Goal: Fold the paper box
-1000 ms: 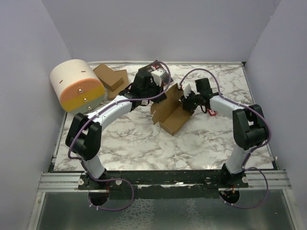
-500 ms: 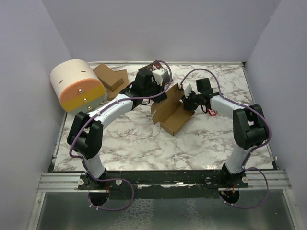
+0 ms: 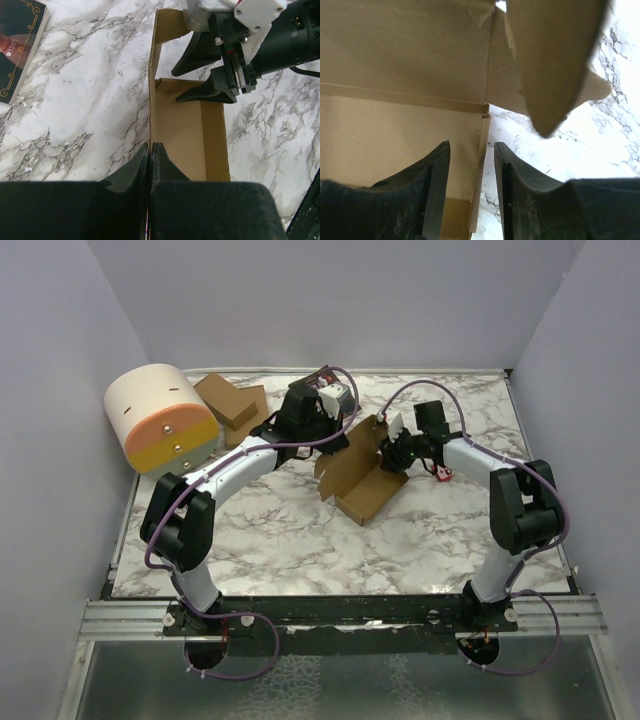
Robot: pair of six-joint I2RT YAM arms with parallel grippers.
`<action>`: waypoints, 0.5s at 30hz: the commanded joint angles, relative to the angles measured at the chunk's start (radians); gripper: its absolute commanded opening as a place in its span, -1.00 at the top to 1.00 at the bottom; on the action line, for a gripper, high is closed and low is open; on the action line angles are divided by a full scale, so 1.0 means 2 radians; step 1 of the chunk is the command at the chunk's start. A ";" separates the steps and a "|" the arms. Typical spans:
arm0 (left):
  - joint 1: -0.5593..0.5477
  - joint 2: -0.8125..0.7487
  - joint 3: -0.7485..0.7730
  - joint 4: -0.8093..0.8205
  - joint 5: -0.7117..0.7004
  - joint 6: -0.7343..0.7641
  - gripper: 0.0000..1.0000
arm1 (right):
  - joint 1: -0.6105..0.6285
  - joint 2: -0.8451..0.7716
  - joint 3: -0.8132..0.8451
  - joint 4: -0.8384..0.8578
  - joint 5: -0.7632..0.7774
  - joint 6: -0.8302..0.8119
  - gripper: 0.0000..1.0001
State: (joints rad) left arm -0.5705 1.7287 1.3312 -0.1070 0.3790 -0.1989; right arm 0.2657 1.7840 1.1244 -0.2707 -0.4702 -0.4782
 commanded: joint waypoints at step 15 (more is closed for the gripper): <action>-0.001 0.005 0.023 -0.015 0.008 0.011 1.00 | -0.017 -0.040 -0.007 -0.008 -0.038 -0.011 0.10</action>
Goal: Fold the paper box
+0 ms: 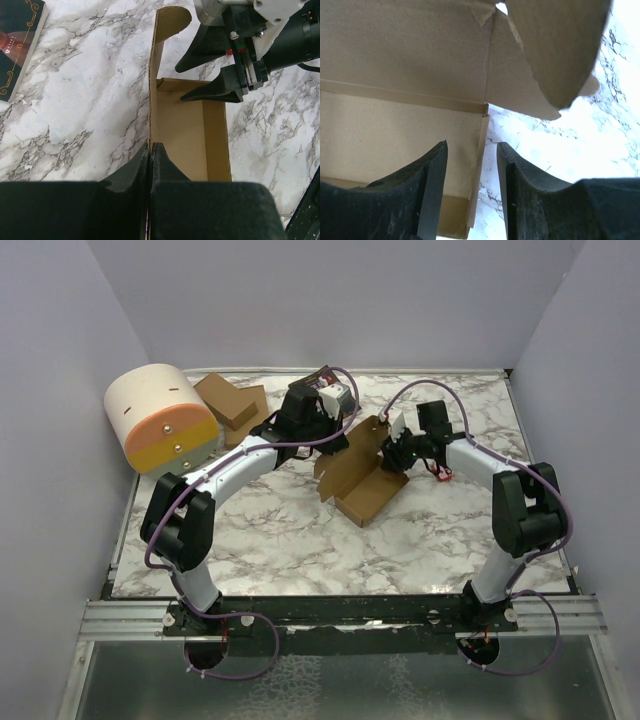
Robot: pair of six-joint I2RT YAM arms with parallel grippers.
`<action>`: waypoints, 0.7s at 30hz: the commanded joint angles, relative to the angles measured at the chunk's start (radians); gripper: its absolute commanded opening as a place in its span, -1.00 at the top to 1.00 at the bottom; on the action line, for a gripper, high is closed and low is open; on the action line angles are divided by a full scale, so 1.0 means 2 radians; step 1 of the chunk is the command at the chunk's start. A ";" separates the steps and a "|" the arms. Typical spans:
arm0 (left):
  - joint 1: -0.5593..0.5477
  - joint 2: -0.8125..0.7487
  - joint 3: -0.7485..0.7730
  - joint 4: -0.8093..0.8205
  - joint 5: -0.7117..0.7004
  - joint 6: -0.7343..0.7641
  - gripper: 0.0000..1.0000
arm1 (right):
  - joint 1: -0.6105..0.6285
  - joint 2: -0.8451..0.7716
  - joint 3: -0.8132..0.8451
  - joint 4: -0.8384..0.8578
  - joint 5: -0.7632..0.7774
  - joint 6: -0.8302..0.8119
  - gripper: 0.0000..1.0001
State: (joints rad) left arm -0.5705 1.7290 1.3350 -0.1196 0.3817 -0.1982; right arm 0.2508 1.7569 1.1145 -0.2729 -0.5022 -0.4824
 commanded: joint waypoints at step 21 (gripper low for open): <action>-0.001 0.016 0.051 -0.036 0.009 0.070 1.00 | -0.105 -0.074 -0.005 -0.082 -0.190 -0.071 -0.04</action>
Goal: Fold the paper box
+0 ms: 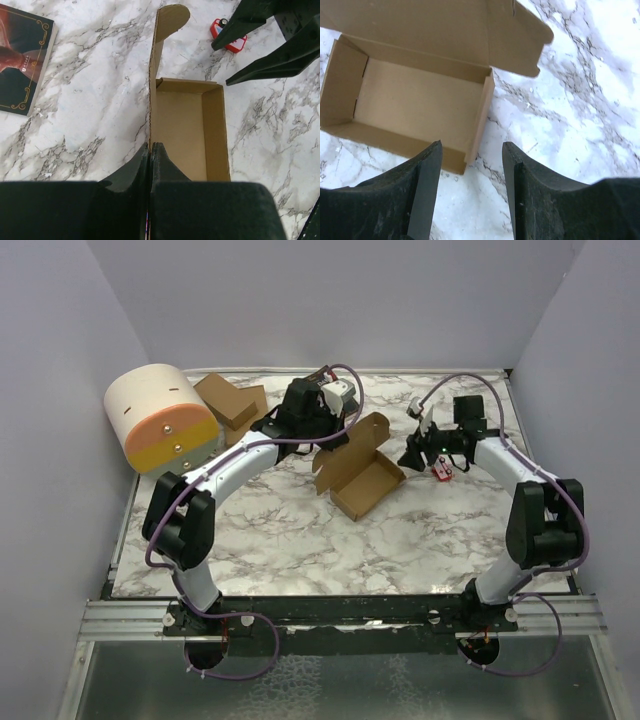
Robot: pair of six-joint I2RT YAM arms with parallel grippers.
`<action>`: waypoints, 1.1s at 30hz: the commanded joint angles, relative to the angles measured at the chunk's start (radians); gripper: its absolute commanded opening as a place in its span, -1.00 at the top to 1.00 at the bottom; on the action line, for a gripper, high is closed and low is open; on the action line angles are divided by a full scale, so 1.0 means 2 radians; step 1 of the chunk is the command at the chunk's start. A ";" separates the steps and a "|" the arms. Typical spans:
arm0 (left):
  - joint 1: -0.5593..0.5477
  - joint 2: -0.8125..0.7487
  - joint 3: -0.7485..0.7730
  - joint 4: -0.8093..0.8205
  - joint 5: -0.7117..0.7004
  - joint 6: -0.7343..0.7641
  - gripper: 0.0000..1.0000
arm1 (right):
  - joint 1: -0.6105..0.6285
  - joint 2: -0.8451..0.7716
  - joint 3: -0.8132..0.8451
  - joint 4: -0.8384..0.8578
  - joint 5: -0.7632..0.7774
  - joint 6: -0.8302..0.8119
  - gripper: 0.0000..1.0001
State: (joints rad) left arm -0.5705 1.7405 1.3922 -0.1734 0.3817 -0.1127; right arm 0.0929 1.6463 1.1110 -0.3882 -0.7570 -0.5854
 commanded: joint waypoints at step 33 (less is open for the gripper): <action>-0.001 0.050 0.068 -0.036 0.034 0.060 0.98 | -0.110 0.084 0.000 0.013 0.168 0.017 -0.38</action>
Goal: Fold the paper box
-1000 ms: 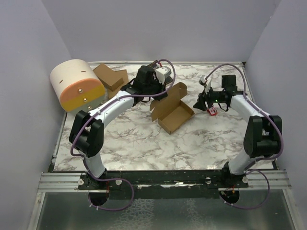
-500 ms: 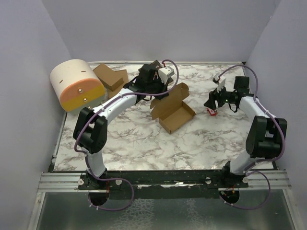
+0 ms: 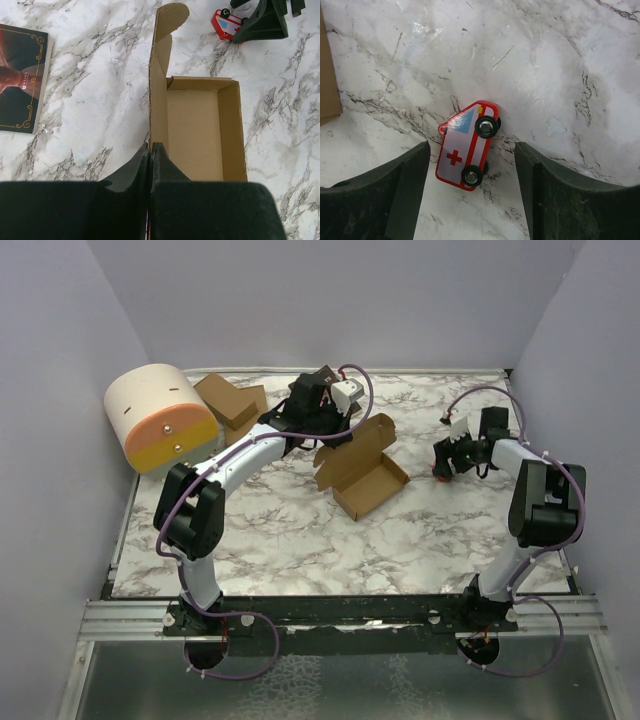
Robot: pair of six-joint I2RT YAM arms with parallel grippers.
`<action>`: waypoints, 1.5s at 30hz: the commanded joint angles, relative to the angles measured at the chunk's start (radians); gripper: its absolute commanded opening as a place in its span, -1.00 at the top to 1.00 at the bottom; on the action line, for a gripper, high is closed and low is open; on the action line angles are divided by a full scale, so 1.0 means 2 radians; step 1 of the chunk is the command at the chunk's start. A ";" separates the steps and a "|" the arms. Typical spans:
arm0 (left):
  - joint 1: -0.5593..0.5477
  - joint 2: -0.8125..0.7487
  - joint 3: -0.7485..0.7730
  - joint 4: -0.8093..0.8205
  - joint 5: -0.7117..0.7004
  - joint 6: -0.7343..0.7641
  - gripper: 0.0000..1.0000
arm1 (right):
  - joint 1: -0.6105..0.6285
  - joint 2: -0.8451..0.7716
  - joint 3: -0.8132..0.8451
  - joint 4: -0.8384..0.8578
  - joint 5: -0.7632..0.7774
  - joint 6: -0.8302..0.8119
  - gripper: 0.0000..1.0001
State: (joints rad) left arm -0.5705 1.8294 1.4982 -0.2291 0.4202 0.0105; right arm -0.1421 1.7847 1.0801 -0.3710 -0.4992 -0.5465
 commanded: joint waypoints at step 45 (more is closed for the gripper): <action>-0.001 0.001 0.009 0.003 0.019 0.000 0.94 | 0.226 -0.085 0.044 -0.176 -0.195 -0.443 0.66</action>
State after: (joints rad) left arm -0.5705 1.8294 1.4982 -0.2283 0.4282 0.0097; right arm 0.2626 1.5558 1.1000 -0.6125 -0.9283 -1.1862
